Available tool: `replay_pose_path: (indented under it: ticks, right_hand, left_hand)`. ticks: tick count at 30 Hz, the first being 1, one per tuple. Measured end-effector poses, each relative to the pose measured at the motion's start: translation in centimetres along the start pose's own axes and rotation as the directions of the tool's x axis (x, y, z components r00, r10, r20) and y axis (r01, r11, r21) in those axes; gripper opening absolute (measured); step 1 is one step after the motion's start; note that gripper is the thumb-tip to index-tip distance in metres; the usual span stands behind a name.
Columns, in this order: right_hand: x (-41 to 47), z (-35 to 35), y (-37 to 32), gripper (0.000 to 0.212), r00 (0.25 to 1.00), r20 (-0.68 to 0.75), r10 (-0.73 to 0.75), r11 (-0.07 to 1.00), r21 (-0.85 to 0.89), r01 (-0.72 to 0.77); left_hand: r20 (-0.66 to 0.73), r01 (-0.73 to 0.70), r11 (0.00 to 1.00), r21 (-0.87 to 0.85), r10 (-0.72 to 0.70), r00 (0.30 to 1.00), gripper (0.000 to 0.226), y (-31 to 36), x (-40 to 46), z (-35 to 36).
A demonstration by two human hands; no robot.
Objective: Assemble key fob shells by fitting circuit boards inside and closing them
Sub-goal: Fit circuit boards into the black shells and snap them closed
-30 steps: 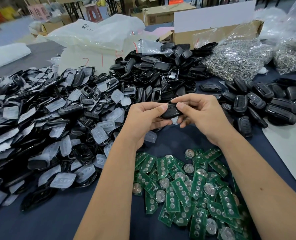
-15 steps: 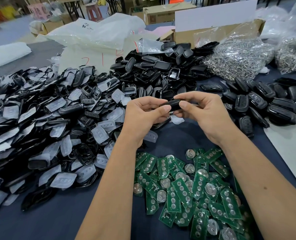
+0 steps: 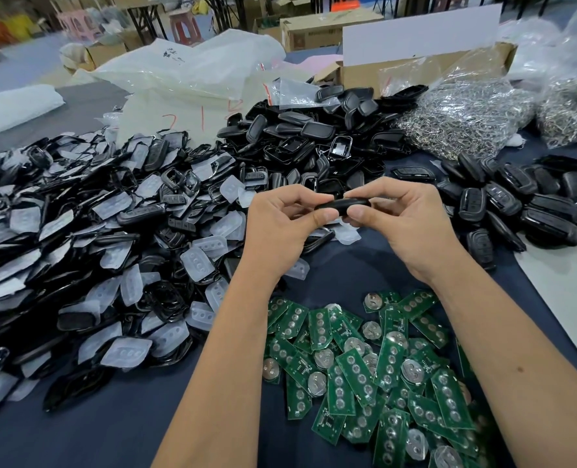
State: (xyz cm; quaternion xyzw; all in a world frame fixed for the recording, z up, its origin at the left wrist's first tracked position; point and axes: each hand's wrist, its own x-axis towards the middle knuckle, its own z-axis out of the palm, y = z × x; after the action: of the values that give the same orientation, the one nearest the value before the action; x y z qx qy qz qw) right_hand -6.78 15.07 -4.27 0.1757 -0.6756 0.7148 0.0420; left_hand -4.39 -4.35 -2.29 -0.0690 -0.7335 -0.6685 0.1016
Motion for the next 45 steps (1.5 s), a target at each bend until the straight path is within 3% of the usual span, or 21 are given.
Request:
replay_pose_path:
  ticks: [3, 7, 13, 17, 20, 23, 28, 34, 38, 45]
  right_hand:
    - [0.0, 0.2, -0.1, 0.022, 0.999, -0.010, -0.046, 0.995, -0.089, 0.045]
    - [-0.2, 0.8, -0.1, 0.020, 0.991, 0.016, -0.131, 0.928, -0.350, 0.128]
    - [-0.5, 1.3, -0.4, 0.019, 0.982, 0.040, -0.183, 0.880, -0.440, 0.182]
    - [-0.5, 1.3, -0.4, 0.026, 0.992, -0.006, -0.127, 0.942, -0.313, 0.119]
    - [-0.2, 1.0, 0.0, 0.019, 0.998, -0.032, -0.050, 0.973, -0.225, 0.041]
    - [-0.1, 1.0, 0.3, 0.005, 0.999, -0.036, 0.002, 0.989, -0.151, -0.008]
    - [0.1, 1.0, 0.1, 0.012, 0.996, -0.053, 0.076, 0.997, 0.013, -0.076]
    - [0.2, 0.9, 0.5, 0.048, 0.979, -0.019, 0.201, 0.974, 0.110, -0.197]
    - [0.1, 1.2, 0.2, 0.037, 0.978, -0.033, 0.204, 0.971, 0.137, -0.198]
    - [-0.1, 1.7, -0.3, 0.036, 0.976, -0.070, 0.207, 0.967, 0.168, -0.193]
  left_hand:
    - [0.000, -0.009, 0.997, 0.070, 0.009, 1.000, 0.017, -0.3, 0.1, -0.2]
    - [-0.005, -0.054, 0.941, 0.333, 0.059, 0.998, 0.021, -0.9, 0.2, -0.4]
    - [0.023, -0.162, 0.881, 0.444, 0.170, 0.985, 0.025, -1.1, 0.0, 0.6]
    - [-0.005, -0.081, 0.948, 0.309, 0.087, 0.996, 0.033, -1.2, -0.1, 0.9]
    - [-0.039, 0.011, 0.996, 0.092, -0.008, 0.999, 0.031, -0.9, -0.2, 1.0]
    - [-0.007, 0.109, 0.990, -0.088, -0.110, 0.994, 0.031, -0.9, -0.4, 1.2]
    - [0.096, 0.212, 0.931, -0.296, -0.192, 0.977, 0.030, -0.7, -0.5, 1.4]
    - [0.107, 0.266, 0.897, -0.353, -0.243, 0.964, 0.036, -0.4, -0.6, 1.5]
    - [0.103, 0.278, 0.885, -0.374, -0.259, 0.960, 0.037, -0.5, -0.6, 1.6]
    - [0.100, 0.285, 0.865, -0.413, -0.269, 0.958, 0.033, -0.4, -0.7, 2.0]
